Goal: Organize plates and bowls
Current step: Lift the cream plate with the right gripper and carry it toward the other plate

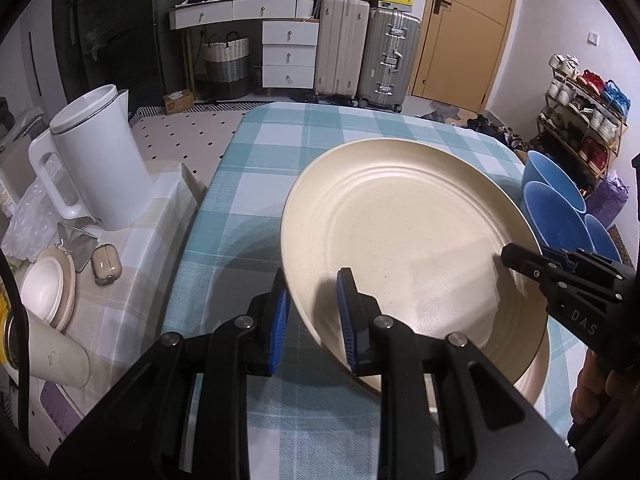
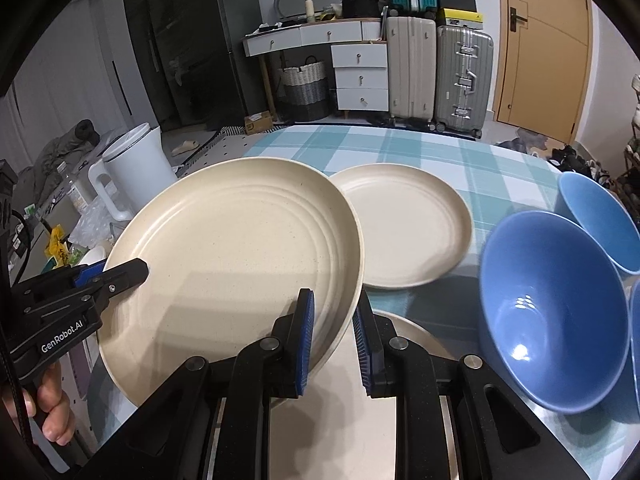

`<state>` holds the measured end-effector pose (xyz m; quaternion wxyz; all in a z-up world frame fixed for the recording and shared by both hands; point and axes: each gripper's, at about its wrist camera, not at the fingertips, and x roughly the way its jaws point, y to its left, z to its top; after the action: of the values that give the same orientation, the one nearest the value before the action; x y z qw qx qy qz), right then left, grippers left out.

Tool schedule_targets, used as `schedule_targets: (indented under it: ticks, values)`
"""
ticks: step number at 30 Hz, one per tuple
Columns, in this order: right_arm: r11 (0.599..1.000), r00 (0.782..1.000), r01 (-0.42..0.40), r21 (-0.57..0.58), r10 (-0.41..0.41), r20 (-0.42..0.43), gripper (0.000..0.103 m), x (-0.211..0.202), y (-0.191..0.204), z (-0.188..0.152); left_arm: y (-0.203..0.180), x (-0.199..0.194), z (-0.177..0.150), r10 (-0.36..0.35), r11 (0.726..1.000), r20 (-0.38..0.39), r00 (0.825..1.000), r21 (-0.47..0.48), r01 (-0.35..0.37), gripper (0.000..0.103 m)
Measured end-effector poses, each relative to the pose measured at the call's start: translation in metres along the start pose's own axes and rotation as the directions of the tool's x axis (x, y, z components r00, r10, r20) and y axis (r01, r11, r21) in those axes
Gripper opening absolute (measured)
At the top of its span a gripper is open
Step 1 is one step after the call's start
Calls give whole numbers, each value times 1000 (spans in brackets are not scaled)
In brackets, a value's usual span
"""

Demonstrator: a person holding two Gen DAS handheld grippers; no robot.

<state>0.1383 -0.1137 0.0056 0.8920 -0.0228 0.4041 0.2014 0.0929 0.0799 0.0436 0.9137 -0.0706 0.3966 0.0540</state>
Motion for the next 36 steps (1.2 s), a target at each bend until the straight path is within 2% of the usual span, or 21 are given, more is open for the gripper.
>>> schedule_targets:
  ticks: [21, 36]
  values:
    - [998, 999, 51, 47, -51, 5, 20, -48, -25, -55, -54, -22, -40, -26, 997, -16, 1000, 75, 28, 21]
    - [995, 998, 67, 78, -67, -15, 20, -58, -32, -86, -62, -17, -61, -41, 993, -39, 998, 110, 45, 21]
